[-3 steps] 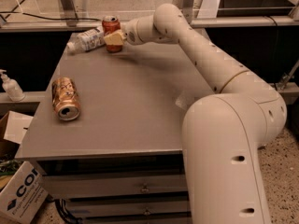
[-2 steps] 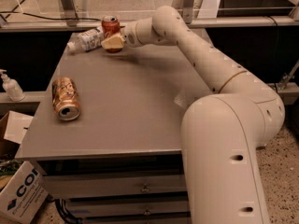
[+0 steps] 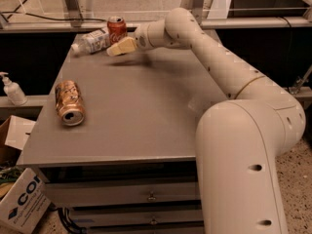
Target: Move coke can near blue plastic bottle
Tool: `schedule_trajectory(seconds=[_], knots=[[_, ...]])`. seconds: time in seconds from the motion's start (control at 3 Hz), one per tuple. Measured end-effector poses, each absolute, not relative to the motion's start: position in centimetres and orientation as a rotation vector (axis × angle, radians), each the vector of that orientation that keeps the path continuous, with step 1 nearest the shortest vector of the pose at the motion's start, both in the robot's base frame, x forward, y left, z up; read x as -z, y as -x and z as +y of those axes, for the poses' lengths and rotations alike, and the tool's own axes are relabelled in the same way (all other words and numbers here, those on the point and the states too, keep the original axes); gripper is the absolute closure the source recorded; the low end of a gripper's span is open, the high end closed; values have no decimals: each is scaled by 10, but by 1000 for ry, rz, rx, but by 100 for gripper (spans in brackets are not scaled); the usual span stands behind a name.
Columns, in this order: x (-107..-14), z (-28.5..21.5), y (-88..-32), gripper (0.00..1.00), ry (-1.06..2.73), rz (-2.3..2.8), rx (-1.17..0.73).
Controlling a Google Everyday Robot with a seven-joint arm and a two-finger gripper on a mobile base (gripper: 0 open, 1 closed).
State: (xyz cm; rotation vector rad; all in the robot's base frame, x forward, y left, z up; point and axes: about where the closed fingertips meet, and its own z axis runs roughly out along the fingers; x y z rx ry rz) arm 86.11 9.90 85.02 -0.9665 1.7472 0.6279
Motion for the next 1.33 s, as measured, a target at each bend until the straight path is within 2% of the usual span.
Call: schedule_trajectory(seconds=[1.0,1.33], knots=[[-869,-41,-859,0,681,1716,-617],[-869,-46,-859,0,673,1716,-616]])
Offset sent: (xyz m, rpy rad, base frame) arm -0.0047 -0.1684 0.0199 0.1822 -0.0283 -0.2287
